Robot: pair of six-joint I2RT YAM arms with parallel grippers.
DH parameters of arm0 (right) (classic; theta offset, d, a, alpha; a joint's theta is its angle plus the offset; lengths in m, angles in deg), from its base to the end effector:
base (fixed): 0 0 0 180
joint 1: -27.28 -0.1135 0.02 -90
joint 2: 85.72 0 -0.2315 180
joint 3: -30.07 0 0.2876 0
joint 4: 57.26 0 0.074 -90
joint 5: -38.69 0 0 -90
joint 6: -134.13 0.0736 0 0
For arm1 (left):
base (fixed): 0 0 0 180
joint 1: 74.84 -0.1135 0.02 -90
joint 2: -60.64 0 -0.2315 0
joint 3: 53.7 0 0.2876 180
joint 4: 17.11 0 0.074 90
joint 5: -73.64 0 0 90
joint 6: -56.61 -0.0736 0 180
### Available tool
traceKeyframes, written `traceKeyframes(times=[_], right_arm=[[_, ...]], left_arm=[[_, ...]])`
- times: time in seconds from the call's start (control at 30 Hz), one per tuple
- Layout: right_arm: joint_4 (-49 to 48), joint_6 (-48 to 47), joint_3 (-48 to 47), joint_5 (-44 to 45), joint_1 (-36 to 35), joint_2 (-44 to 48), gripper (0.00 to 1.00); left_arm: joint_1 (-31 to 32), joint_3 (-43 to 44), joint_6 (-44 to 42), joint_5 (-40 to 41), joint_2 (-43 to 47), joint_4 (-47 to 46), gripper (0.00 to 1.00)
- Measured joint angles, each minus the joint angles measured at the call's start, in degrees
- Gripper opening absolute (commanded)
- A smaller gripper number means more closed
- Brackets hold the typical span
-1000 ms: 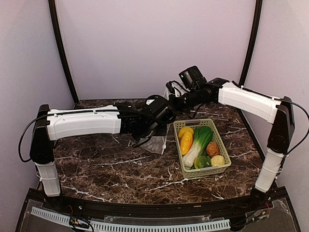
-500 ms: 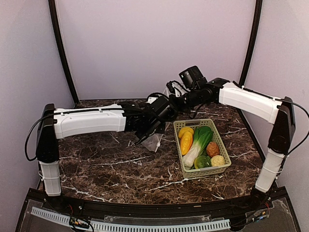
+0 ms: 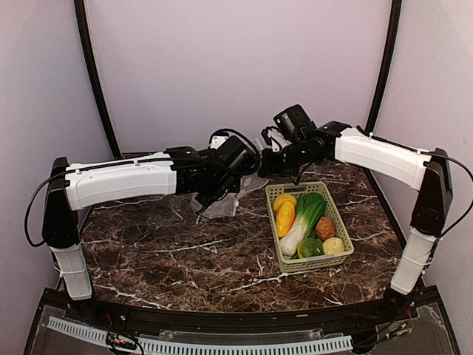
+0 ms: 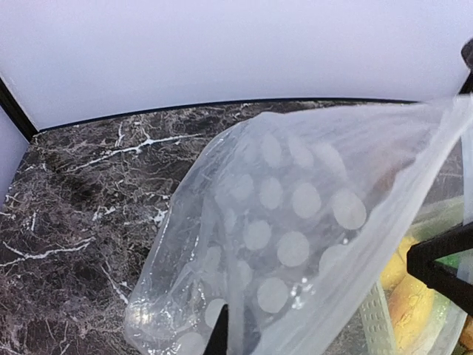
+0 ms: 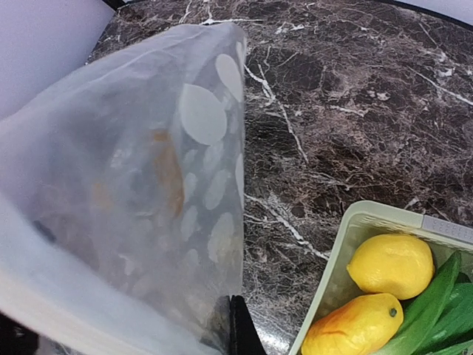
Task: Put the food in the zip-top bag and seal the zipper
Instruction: Pass from the right arm to the left, then pick up the fake fruit from the bin.
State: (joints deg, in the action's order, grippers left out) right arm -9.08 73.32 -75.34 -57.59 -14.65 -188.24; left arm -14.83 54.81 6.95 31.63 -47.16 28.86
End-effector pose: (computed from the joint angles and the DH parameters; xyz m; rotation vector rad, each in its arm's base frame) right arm 0.3375 0.3140 0.2494 -0.3303 2.4552 0.7029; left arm 0.2798 -0.3755 0.2499 -0.0197 2.0667 -0.0630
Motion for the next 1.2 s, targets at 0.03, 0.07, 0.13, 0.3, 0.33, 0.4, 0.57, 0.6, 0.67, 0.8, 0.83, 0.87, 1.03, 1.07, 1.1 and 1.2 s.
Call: traceKeyframes(times=[0.03, 0.07, 0.13, 0.3, 0.33, 0.4, 0.57, 0.6, 0.67, 0.8, 0.83, 0.87, 1.03, 1.07, 1.1, 1.2], right_arm=[[0.2, -0.5, 0.0, 0.6, 0.0, 0.0, 0.0], [0.4, -1.0, -0.2, 1.4, 0.1, 0.0, 0.0], [0.9, -1.9, -0.7, 3.1, 0.2, 0.0, 0.0], [0.6, -4.1, -1.6, 3.5, 0.5, 0.0, 0.03], [0.4, -4.7, -1.6, 2.8, 0.5, 0.0, 0.05], [0.2, -6.6, -2.0, -0.1, 0.6, -0.3, 0.12], [-0.6, -13.4, -3.5, -12.7, 1.5, -0.6, 0.37], [-1.0, -15.5, -3.5, -16.6, 1.9, -0.5, 0.42], [-1.3, -17.9, -3.4, -23.5, 3.2, -0.2, 0.49], [-0.9, -23.3, -1.4, -37.9, 9.0, 2.2, 0.54], [-0.2, -24.5, -1.0, -40.2, 10.7, 2.8, 0.54], [0.7, -26.2, -0.6, -42.8, 12.8, 3.6, 0.54], [7.2, -39.6, 3.7, -46.7, 21.4, 8.2, 0.54], [9.0, -42.8, 5.2, -46.2, 22.0, 9.3, 0.54], [10.5, -45.7, 6.7, -45.5, 22.1, 10.4, 0.54], [13.8, -52.8, 11.8, -42.3, 21.5, 13.2, 0.53]], left_arm=[[0.0, 0.0, 0.0, 0.9, 0.8, 0.0, 0.01], [0.0, 0.0, 0.0, 1.4, 1.4, 0.0, 0.01], [0.0, 0.0, 0.3, 2.5, 2.5, 0.0, 0.01], [0.0, -0.5, 0.4, 2.6, 2.8, -0.1, 0.01], [0.0, -0.8, 0.3, 2.4, 2.8, -0.3, 0.01], [0.0, -1.5, -0.3, 2.0, 2.8, -0.9, 0.01], [0.0, -1.7, -1.6, 0.8, 2.8, -1.3, 0.01], [0.0, -1.7, -1.8, 0.5, 2.8, -1.3, 0.01], [-0.2, -1.7, -2.3, -0.5, 2.8, -1.3, 0.01], [-0.6, -2.7, -2.9, -2.7, 3.1, -1.3, 0.01], [-0.7, -3.1, -3.1, -3.1, 3.3, -1.1, 0.01], [-0.7, -3.5, -3.5, -3.6, 3.5, -0.7, 0.01], [-1.0, -4.0, -5.3, -4.1, 5.4, 5.3, 0.01], [-1.0, -4.0, -5.9, -4.1, 6.3, 7.1, 0.01], [-1.1, -4.0, -6.5, -4.1, 7.3, 9.2, 0.01], [-1.3, -3.9, -9.0, -4.8, 10.8, 14.0, 0.01]])
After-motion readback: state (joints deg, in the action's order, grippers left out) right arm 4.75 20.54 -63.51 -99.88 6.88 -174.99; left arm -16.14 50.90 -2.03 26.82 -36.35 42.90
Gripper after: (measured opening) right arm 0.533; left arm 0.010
